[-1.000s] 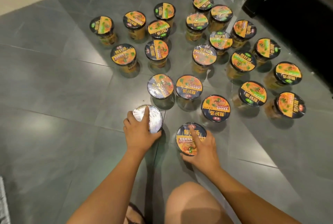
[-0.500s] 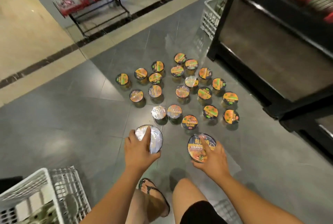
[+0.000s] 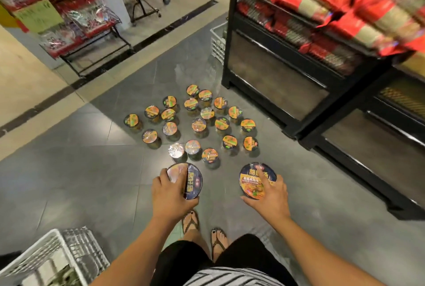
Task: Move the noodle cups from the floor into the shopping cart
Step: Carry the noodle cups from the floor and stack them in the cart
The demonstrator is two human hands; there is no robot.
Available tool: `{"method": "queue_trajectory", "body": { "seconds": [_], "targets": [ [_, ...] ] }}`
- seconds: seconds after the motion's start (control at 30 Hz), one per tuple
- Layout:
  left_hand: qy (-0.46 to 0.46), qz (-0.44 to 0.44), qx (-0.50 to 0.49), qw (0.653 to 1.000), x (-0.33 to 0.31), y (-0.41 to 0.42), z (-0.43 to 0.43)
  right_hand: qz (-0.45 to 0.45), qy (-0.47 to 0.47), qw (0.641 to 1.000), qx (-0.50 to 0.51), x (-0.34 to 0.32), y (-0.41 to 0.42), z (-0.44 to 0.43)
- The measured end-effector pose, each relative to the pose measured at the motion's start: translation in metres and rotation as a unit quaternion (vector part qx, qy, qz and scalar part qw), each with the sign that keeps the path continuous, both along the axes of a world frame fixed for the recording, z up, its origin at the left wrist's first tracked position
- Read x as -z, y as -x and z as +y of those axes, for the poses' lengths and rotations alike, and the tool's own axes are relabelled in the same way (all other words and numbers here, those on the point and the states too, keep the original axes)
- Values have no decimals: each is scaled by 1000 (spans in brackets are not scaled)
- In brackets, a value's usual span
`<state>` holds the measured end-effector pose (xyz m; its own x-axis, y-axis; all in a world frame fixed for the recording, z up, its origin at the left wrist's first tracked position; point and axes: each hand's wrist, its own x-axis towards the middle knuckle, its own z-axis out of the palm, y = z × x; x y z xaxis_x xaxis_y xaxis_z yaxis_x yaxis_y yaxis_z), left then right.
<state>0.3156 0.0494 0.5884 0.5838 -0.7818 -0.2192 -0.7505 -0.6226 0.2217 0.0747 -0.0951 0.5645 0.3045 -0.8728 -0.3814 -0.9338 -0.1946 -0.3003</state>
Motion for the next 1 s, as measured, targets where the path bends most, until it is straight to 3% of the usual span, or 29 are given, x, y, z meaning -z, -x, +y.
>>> {"method": "queue_trajectory", "body": {
  "seconds": [0.23,0.53,0.77,0.9,1.0],
  "targets": [
    [-15,24,145,989,20,6,-21,-19,1,993,118,2,36,20],
    [-48,2,374,926,21,-3,-96,34,18,963,267,2,58,62],
    [-45,-28,536,843,12,61,-169,-20,60,884,463,-15,76,83],
    [-8,-35,613,789,0,140,-204,-58,77,826,555,-28,124,96],
    [5,-18,639,769,-12,214,-222,-91,102,786,603,-43,174,104]
  ]
}}
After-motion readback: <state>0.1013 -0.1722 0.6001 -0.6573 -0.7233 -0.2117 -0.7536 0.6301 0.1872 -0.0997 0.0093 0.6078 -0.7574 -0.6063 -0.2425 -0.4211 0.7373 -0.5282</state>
